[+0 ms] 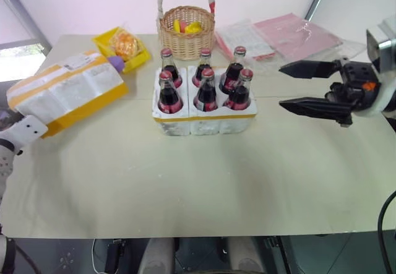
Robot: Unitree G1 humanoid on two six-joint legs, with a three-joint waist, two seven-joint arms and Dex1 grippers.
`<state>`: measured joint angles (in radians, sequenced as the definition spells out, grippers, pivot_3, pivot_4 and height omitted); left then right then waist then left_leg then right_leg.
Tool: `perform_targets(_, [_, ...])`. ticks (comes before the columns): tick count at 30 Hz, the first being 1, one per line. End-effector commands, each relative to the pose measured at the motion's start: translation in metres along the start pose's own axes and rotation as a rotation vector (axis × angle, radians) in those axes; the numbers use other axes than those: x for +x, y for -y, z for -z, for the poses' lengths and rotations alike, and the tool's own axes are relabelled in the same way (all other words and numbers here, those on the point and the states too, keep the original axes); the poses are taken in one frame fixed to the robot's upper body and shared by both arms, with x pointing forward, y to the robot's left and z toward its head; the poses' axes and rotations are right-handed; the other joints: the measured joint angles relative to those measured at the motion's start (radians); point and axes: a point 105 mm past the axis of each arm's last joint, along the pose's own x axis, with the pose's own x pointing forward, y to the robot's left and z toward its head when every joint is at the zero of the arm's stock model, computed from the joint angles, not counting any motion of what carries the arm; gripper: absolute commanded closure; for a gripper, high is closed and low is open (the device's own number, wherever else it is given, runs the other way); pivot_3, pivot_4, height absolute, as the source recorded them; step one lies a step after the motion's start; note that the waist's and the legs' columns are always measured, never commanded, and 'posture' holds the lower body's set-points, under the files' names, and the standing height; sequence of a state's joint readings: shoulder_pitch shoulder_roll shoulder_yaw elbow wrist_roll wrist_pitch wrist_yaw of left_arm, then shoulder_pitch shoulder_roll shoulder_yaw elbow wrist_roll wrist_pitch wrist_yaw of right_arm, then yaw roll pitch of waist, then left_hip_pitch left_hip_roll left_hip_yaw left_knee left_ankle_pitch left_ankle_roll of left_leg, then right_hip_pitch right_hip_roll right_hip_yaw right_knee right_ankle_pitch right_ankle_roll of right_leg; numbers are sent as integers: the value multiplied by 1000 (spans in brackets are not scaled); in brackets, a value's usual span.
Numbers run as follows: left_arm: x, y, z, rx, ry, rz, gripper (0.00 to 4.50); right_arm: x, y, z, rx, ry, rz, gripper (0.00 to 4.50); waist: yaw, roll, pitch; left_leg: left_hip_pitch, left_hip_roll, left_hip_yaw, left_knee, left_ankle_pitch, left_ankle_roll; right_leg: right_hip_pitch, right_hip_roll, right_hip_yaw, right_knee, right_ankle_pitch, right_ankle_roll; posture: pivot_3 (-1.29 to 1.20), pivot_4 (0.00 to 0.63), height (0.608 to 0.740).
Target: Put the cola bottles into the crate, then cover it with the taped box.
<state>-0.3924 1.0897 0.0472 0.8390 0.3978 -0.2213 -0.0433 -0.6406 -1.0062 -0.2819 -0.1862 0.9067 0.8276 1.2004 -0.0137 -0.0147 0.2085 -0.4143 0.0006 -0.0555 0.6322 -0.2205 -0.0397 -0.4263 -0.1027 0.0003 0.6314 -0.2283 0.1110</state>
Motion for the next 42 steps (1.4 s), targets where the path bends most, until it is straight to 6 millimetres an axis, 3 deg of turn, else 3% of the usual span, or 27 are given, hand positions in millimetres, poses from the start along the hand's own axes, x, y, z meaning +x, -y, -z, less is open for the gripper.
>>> perform_targets(1, [-4, -53, -9, -40, 42, -129, 3844, -11, 1, -12, -58, 2, 37, 0, 0, 0, 0, 0, 0, 0, 0, 0, 0, 0, 0, 0, 0, 0, 0, 0, 150, 738])
perform_targets(4, [-8, -94, -40, -42, 137, -198, 3844, -16, 5, -7, -37, -12, 59, 0, 4, -1, 0, 0, 0, 0, 0, 0, 0, 0, 0, 0, 0, 0, 0, 0, 150, 738])
perform_targets(6, [-11, -119, -72, -57, 225, -233, 3844, -19, 6, -2, -13, -18, 69, 0, 7, -1, -1, 0, 0, 0, 0, 0, 0, 0, 0, 0, 0, 0, 0, 0, 150, 738])
perform_targets(9, [-17, -134, -115, -62, 343, -213, 3844, -23, 9, 1, 16, -17, 80, 0, 8, -2, -1, -2, 0, 0, 1, 1, -2, 0, 0, 0, -1, 0, 0, 0, 150, 738])
perform_targets(14, [-32, -135, -179, -39, 517, -144, 3844, -23, 14, 6, -5, -23, 117, 0, -5, -1, -1, -1, 0, 0, 0, 1, -2, 0, 0, 0, 0, 0, 0, 0, 150, 738])
perform_targets(17, [-44, -125, -218, 3, 609, -83, 3844, -24, 15, 8, 4, -12, 128, 0, -6, -1, -1, 0, 0, 0, 0, 2, -2, 0, 1, 0, 1, 0, 0, 0, 150, 738])
perform_targets(22, [-60, -104, -259, 67, 711, -19, 3844, -25, 14, 12, 20, -7, 142, 0, -4, -2, -1, -1, 0, 0, 1, 2, -2, 0, 1, 1, 1, 0, 0, 0, 150, 738])
perform_targets(27, [-67, -93, -288, 94, 776, -22, 3844, -28, 14, 16, 31, -5, 163, 0, 1, -2, -1, -1, 0, -1, 2, 2, -2, 1, 1, 1, 1, 0, 1, 0, 150, 738])
perform_targets(33, [-73, -74, -308, 249, 813, -37, 3844, -31, 14, 17, 33, 1, 181, 0, 0, -2, -1, -1, 0, -1, 2, 2, -2, 1, 1, 1, 1, 0, 1, 0, 150, 738])
perform_targets(42, [-78, -64, -307, 413, 785, -65, 3844, -34, 15, 16, 29, 20, 206, 0, 0, -2, -1, -1, 0, -1, 3, 2, -2, 1, 1, 1, 1, 0, 1, 0, 150, 738])
